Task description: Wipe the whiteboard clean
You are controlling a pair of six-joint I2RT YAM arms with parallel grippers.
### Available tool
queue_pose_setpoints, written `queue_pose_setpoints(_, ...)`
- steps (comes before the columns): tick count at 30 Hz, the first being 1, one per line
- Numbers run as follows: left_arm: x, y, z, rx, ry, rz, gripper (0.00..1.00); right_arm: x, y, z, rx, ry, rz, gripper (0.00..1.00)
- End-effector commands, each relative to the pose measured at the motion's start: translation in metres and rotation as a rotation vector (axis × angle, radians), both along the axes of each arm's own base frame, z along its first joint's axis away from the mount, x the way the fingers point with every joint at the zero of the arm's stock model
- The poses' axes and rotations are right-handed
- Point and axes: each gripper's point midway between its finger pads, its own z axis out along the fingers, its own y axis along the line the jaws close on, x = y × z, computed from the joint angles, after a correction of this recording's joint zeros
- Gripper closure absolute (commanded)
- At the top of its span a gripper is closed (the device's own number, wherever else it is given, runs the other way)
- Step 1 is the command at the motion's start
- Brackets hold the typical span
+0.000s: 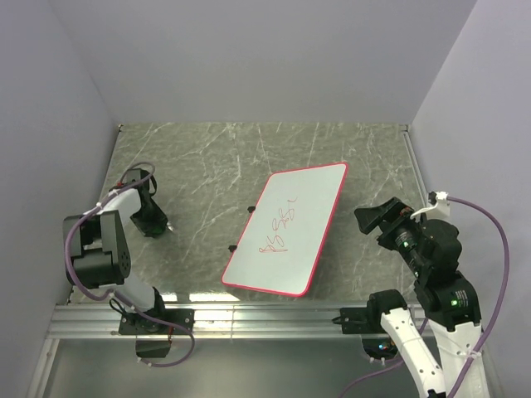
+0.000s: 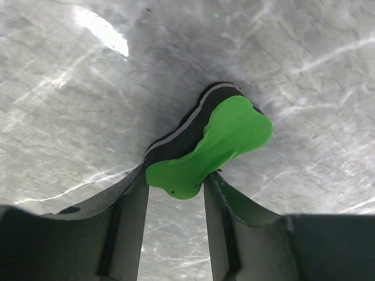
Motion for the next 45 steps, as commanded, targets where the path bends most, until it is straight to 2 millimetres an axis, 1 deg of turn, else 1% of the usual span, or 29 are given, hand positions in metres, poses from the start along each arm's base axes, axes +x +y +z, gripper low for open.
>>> queue_pose_setpoints(1, 0.000, -0.018, -0.008, -0.049, 0.024, -0.016, 0.55, 0.002, 0.000, 0.002, 0.012, -0.027, -0.010, 0.00)
queue_pose_setpoints(4, 0.000, -0.022, -0.008, -0.069, 0.029, -0.019, 0.53, 0.003, 0.001, 0.001, 0.013, -0.026, -0.004, 0.00)
queue_pose_setpoints(5, 0.000, -0.023, -0.008, -0.076, 0.033, -0.022, 0.48, 0.003, 0.001, 0.001, 0.011, -0.026, -0.002, 0.00)
queue_pose_setpoints(6, 0.002, -0.026, -0.004, -0.087, 0.027, -0.025, 0.32, 0.003, 0.001, 0.002, 0.009, -0.030, -0.001, 0.00)
queue_pose_setpoints(7, -0.001, -0.028, -0.002, -0.095, 0.037, -0.028, 0.25, 0.003, 0.000, 0.003, 0.003, -0.031, 0.000, 0.00)
queue_pose_setpoints(8, 0.000, -0.029, 0.003, -0.090, 0.035, -0.039, 0.13, 0.004, 0.000, 0.003, -0.001, -0.028, 0.001, 0.00)
queue_pose_setpoints(9, 0.000, -0.027, 0.010, -0.078, 0.023, -0.044, 0.09, 0.004, 0.000, 0.003, -0.006, -0.029, 0.001, 0.00)
queue_pose_setpoints(11, -0.003, -0.020, 0.022, -0.036, 0.038, -0.070, 0.06, 0.003, -0.001, 0.004, -0.014, -0.026, 0.000, 0.00)
queue_pose_setpoints(14, 0.002, -0.002, 0.036, 0.052, 0.030, -0.101, 0.07, 0.003, 0.000, 0.005, -0.018, -0.029, 0.006, 0.00)
queue_pose_setpoints(15, 0.010, 0.002, 0.041, 0.069, 0.019, -0.139, 0.09, 0.002, 0.000, 0.005, -0.019, -0.029, 0.008, 0.00)
queue_pose_setpoints(16, 0.014, 0.004, 0.042, 0.077, 0.016, -0.148, 0.11, 0.002, 0.000, 0.006, -0.025, -0.030, 0.012, 0.00)
queue_pose_setpoints(17, 0.024, 0.005, 0.046, 0.064, -0.011, -0.142, 0.13, 0.000, 0.000, 0.006, -0.030, -0.022, 0.016, 0.00)
queue_pose_setpoints(18, 0.027, 0.007, 0.042, 0.070, 0.003, -0.151, 0.14, 0.000, -0.001, 0.007, -0.034, -0.021, 0.016, 0.00)
queue_pose_setpoints(19, 0.029, 0.010, 0.041, 0.079, 0.010, -0.143, 0.15, -0.001, -0.001, 0.011, -0.046, -0.028, 0.022, 0.00)
queue_pose_setpoints(20, 0.035, 0.013, 0.042, 0.092, 0.008, -0.138, 0.16, -0.003, -0.001, 0.011, -0.054, -0.019, 0.028, 0.00)
queue_pose_setpoints(21, 0.037, 0.014, 0.034, 0.093, 0.033, -0.148, 0.17, -0.004, -0.002, 0.013, -0.064, -0.021, 0.027, 0.00)
queue_pose_setpoints(22, 0.040, 0.014, 0.031, 0.090, 0.033, -0.154, 0.18, -0.006, -0.004, 0.019, -0.082, -0.031, 0.032, 0.00)
queue_pose_setpoints(23, 0.042, 0.013, 0.028, 0.084, 0.035, -0.161, 0.19, -0.008, -0.007, 0.017, -0.098, -0.018, 0.022, 0.00)
queue_pose_setpoints(25, 0.046, 0.010, 0.022, 0.065, 0.028, -0.174, 0.22, -0.011, -0.010, 0.021, -0.122, -0.025, 0.020, 0.00)
queue_pose_setpoints(26, 0.044, 0.006, 0.017, 0.051, 0.034, -0.181, 0.25, -0.013, -0.012, 0.019, -0.130, -0.014, 0.018, 0.00)
queue_pose_setpoints(28, 0.045, 0.000, 0.014, 0.024, 0.014, -0.190, 0.29, -0.016, -0.014, 0.019, -0.141, -0.013, 0.012, 0.00)
queue_pose_setpoints(29, 0.038, -0.004, 0.008, 0.011, 0.026, -0.190, 0.30, -0.017, -0.015, 0.018, -0.141, -0.010, 0.008, 0.00)
queue_pose_setpoints(31, 0.036, -0.010, 0.007, -0.003, 0.010, -0.198, 0.31, -0.019, -0.015, 0.013, -0.134, -0.004, 0.006, 0.00)
queue_pose_setpoints(32, 0.029, -0.014, 0.003, -0.010, 0.020, -0.199, 0.30, -0.019, -0.014, 0.012, -0.130, -0.003, 0.006, 0.00)
queue_pose_setpoints(33, 0.029, -0.017, 0.005, -0.007, 0.010, -0.205, 0.30, -0.020, -0.014, 0.010, -0.124, -0.006, 0.006, 0.00)
queue_pose_setpoints(35, 0.023, -0.020, 0.003, -0.002, 0.015, -0.211, 0.30, -0.020, -0.012, 0.004, -0.111, 0.003, 0.010, 0.00)
queue_pose_setpoints(39, 0.019, -0.018, 0.003, 0.015, 0.022, -0.198, 0.31, -0.018, -0.007, -0.003, -0.094, 0.011, 0.029, 0.00)
queue_pose_setpoints(42, 0.021, -0.019, 0.005, 0.012, 0.011, -0.186, 0.33, -0.015, -0.006, -0.005, -0.101, 0.014, 0.039, 0.00)
queue_pose_setpoints(45, 0.023, -0.015, 0.006, 0.033, 0.015, -0.167, 0.35, -0.012, -0.003, -0.004, -0.107, 0.015, 0.058, 0.00)
